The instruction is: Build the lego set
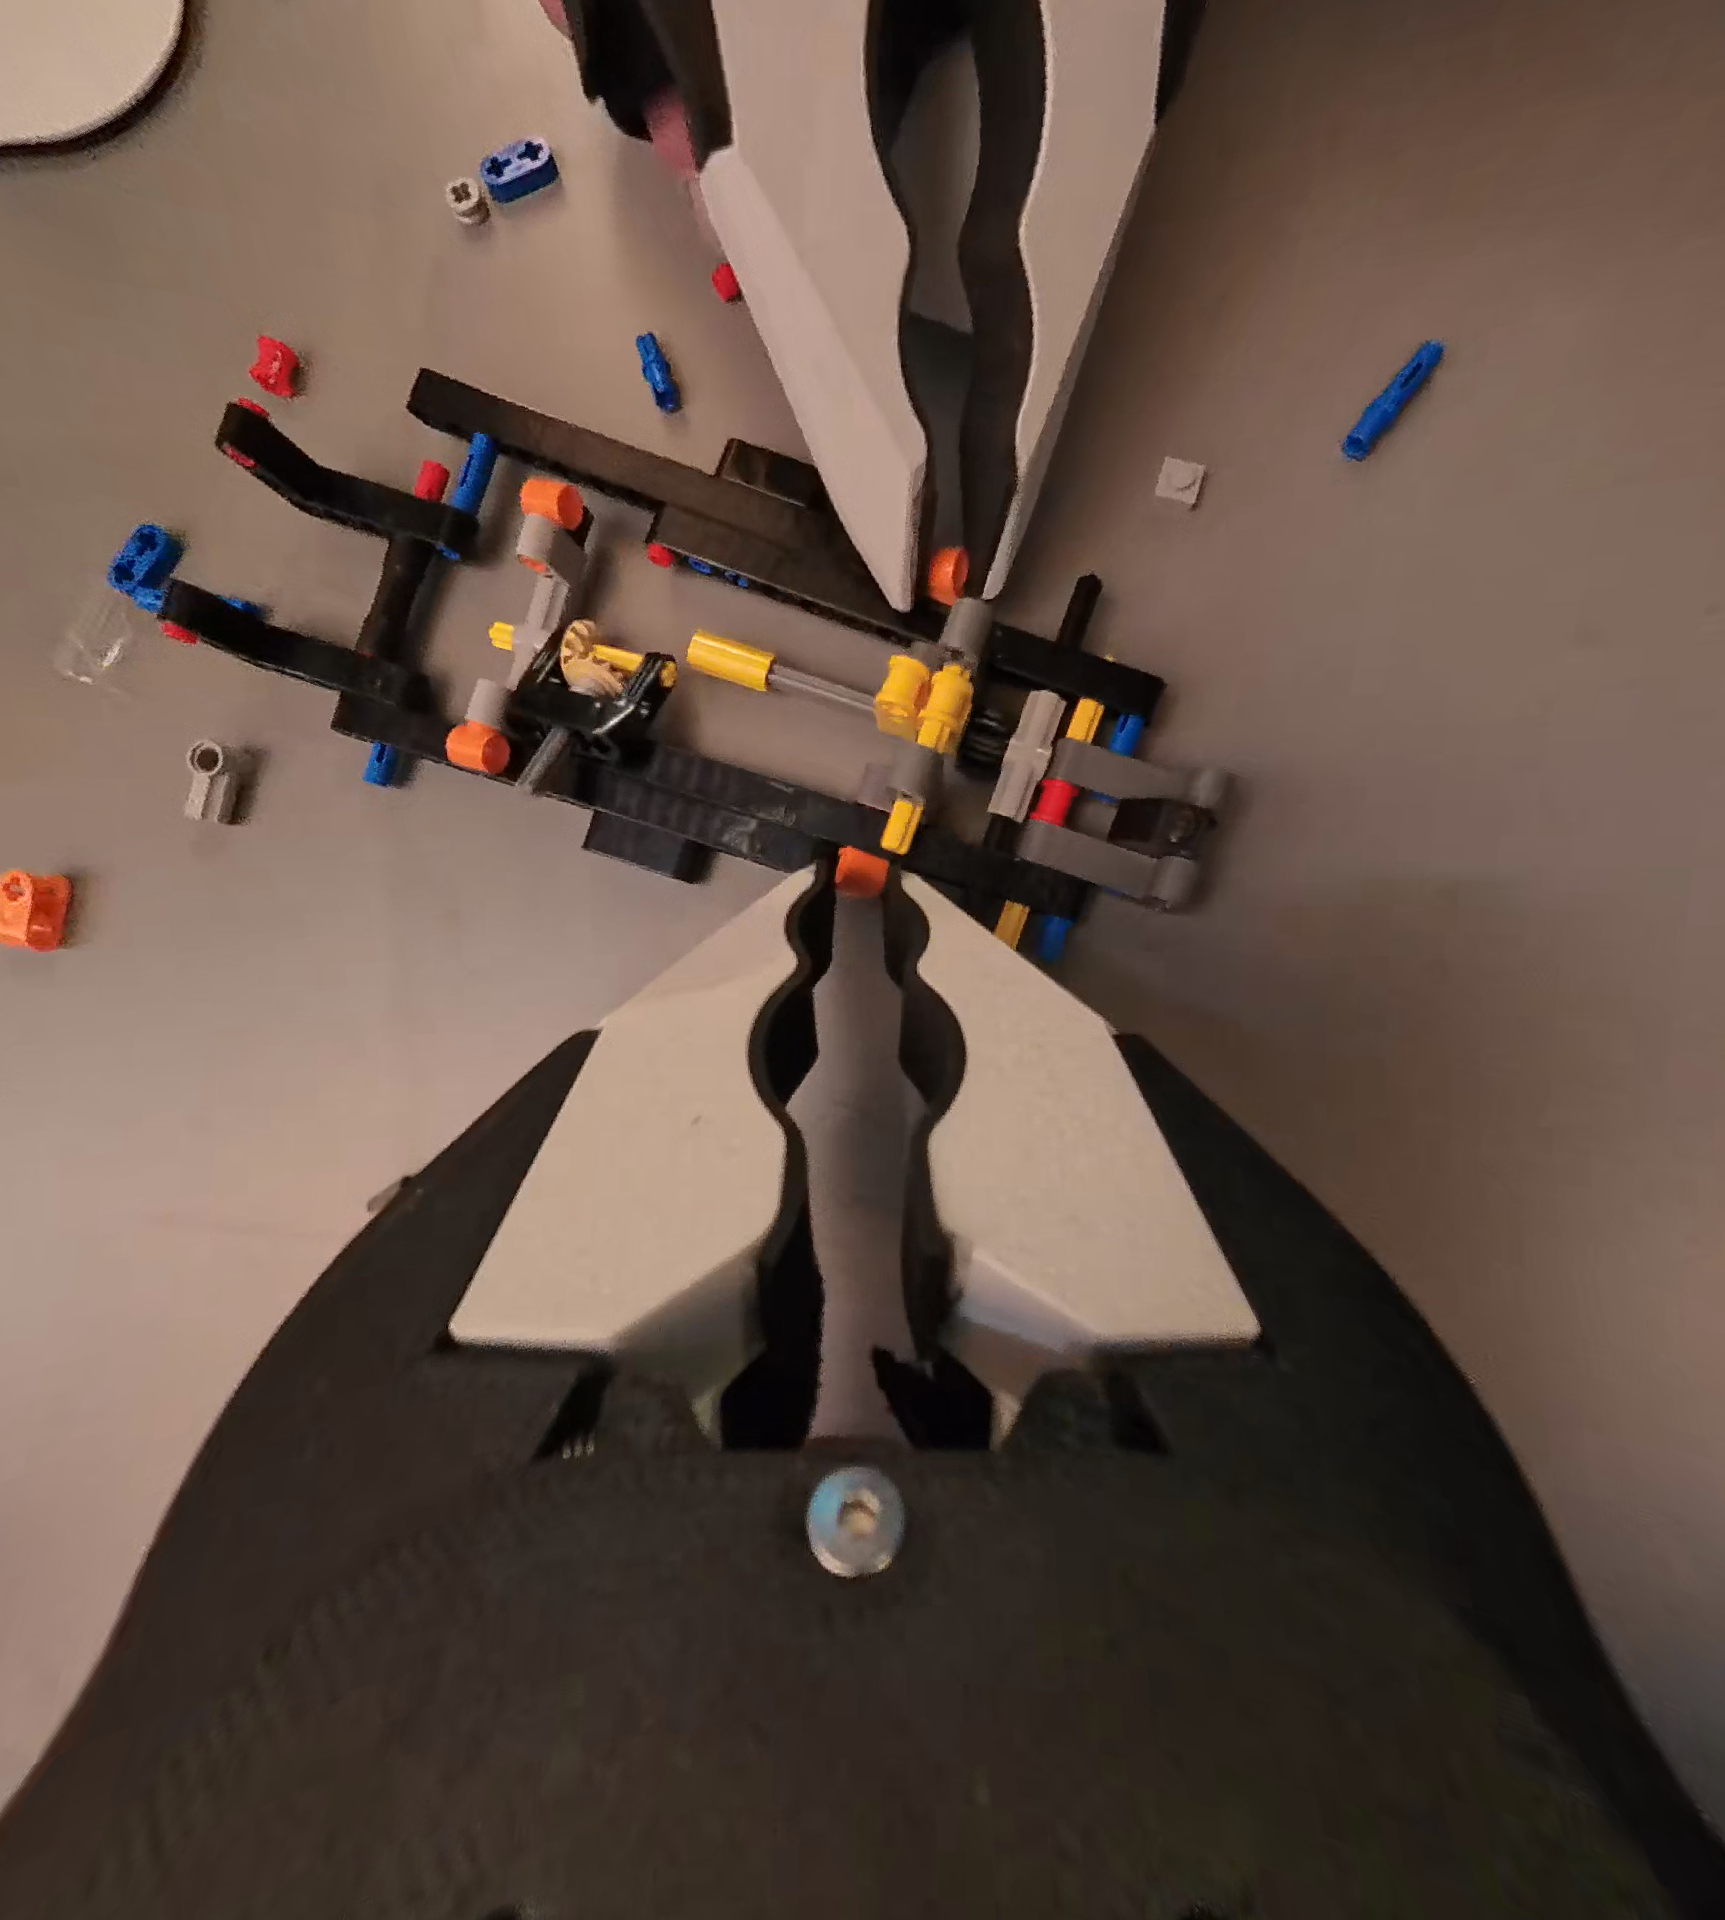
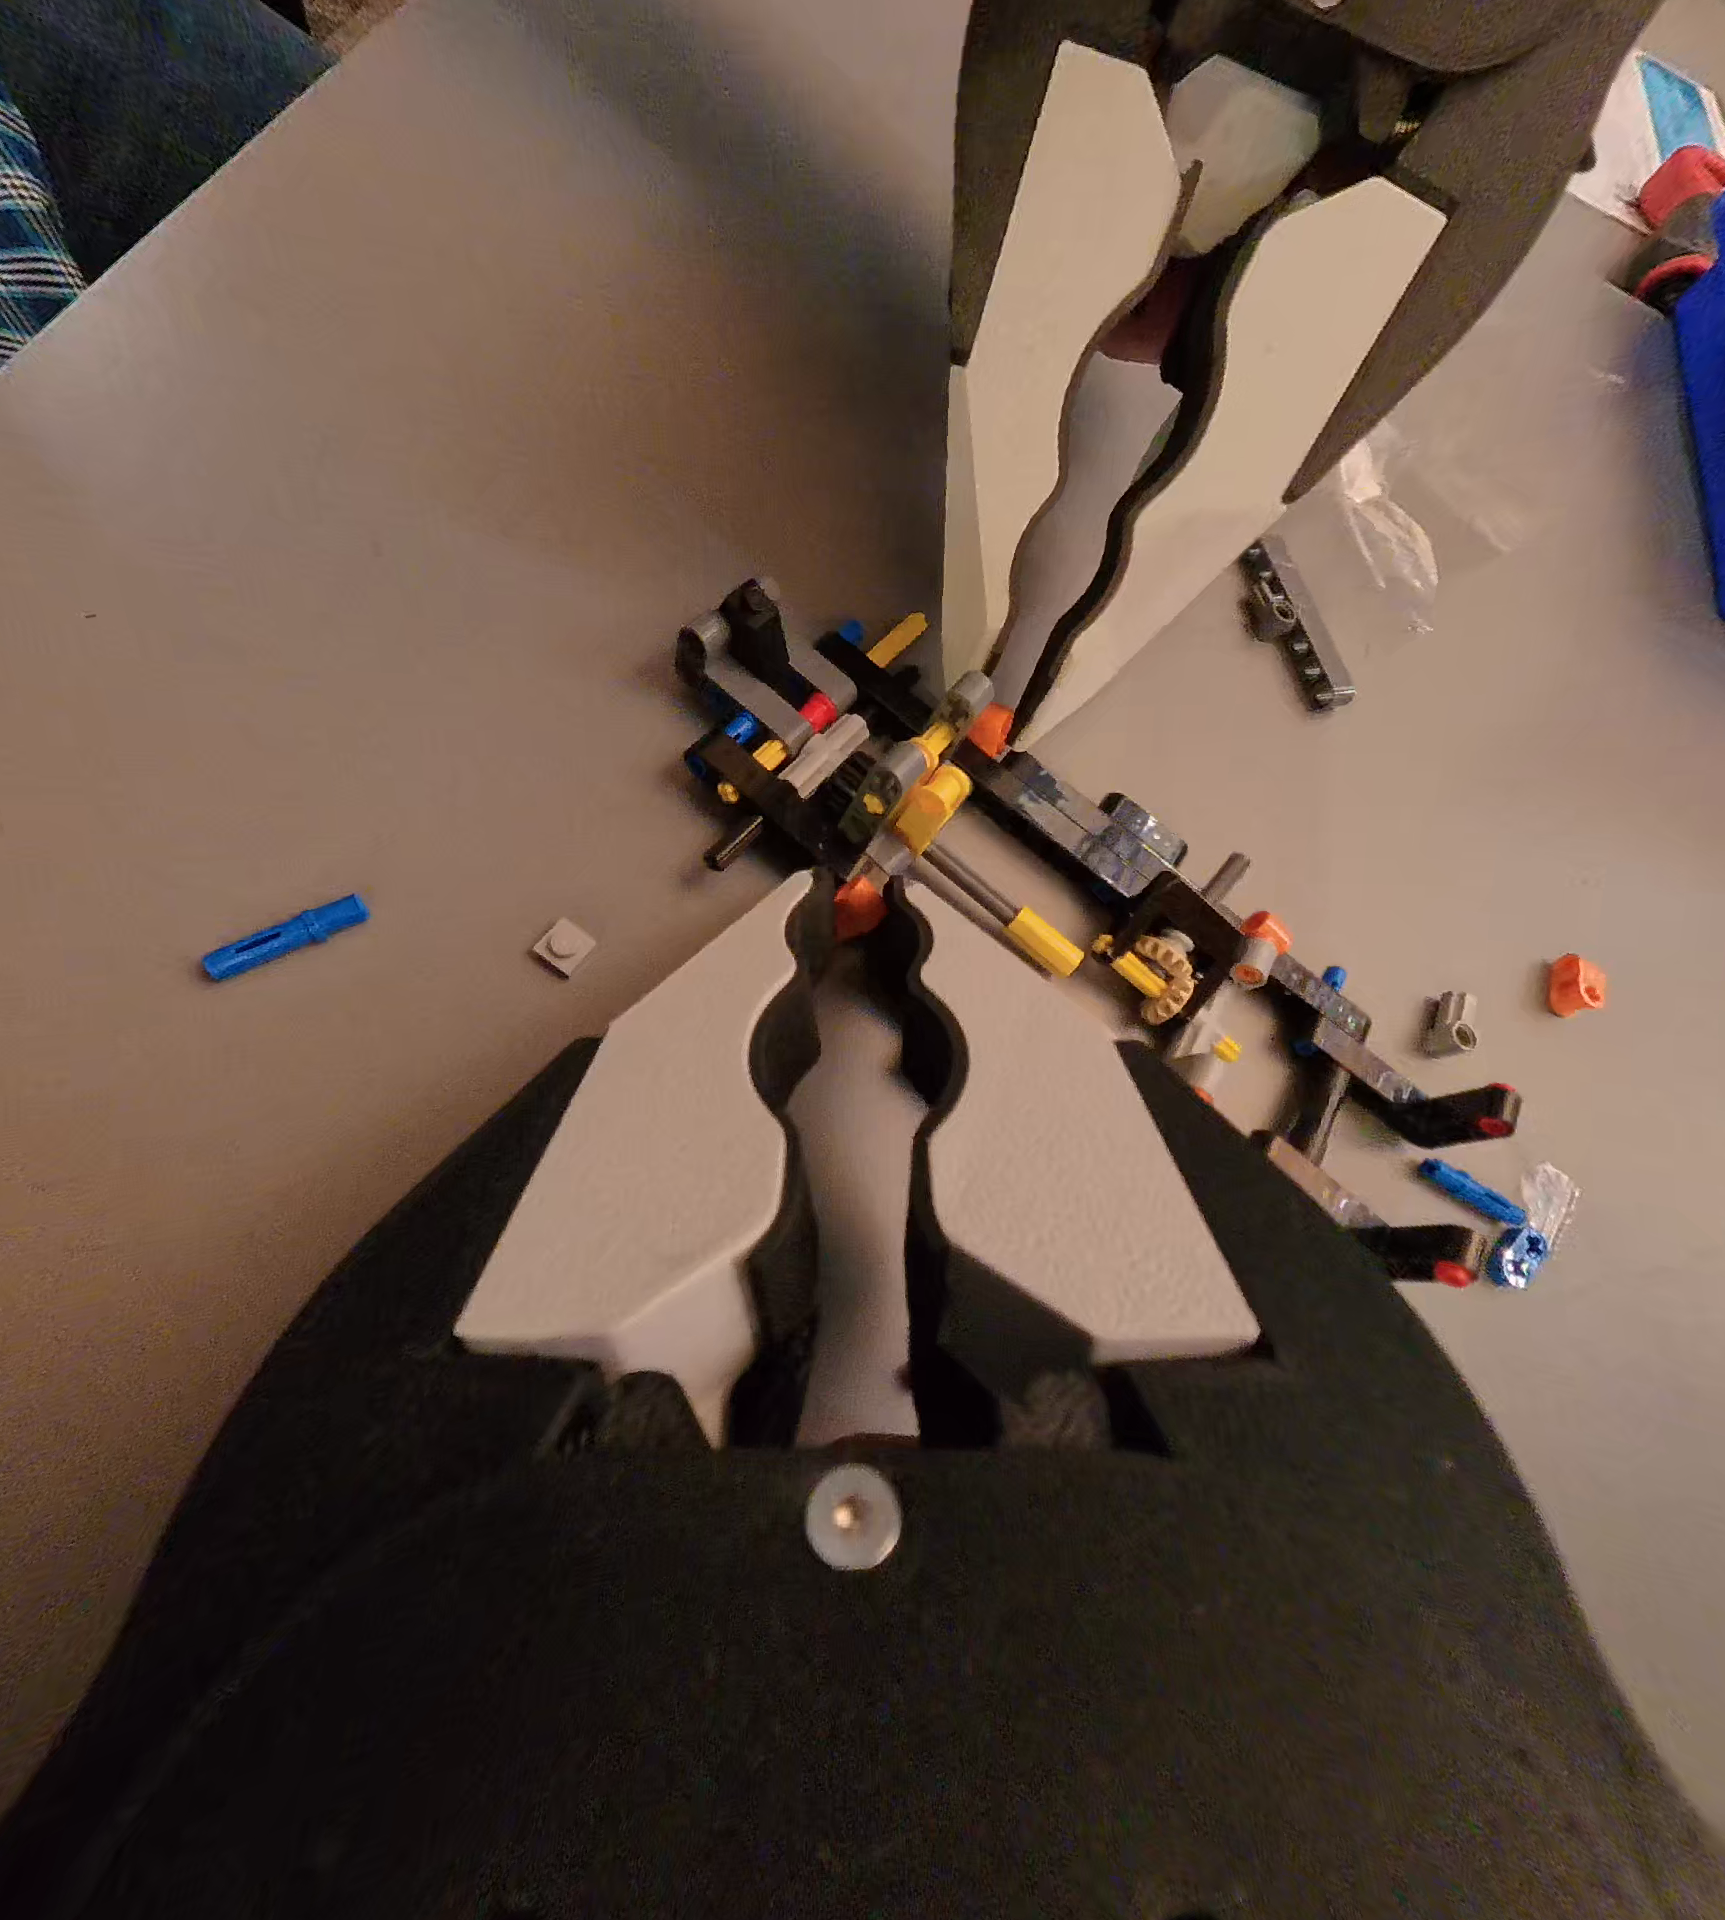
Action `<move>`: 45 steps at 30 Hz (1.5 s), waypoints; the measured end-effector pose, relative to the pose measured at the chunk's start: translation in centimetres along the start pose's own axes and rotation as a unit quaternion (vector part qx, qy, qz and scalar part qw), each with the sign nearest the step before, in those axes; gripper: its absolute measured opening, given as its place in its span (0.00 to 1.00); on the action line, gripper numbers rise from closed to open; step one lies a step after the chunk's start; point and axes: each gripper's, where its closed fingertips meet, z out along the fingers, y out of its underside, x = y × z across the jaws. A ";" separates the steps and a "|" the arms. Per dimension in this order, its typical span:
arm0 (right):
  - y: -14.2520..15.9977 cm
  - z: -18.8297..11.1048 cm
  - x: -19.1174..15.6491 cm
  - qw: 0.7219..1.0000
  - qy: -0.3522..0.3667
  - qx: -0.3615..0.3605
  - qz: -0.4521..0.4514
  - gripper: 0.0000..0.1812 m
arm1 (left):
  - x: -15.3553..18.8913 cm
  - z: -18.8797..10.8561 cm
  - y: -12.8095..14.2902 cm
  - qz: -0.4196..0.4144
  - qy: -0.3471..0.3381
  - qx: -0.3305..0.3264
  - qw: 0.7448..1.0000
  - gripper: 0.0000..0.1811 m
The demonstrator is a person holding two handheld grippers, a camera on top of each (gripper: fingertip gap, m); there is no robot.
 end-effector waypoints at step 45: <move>0.9 -0.4 -0.4 0.993 0.003 -0.058 0.099 0.05 | 1.3 0.1 0.0 -0.212 0.035 0.009 0.976 0.05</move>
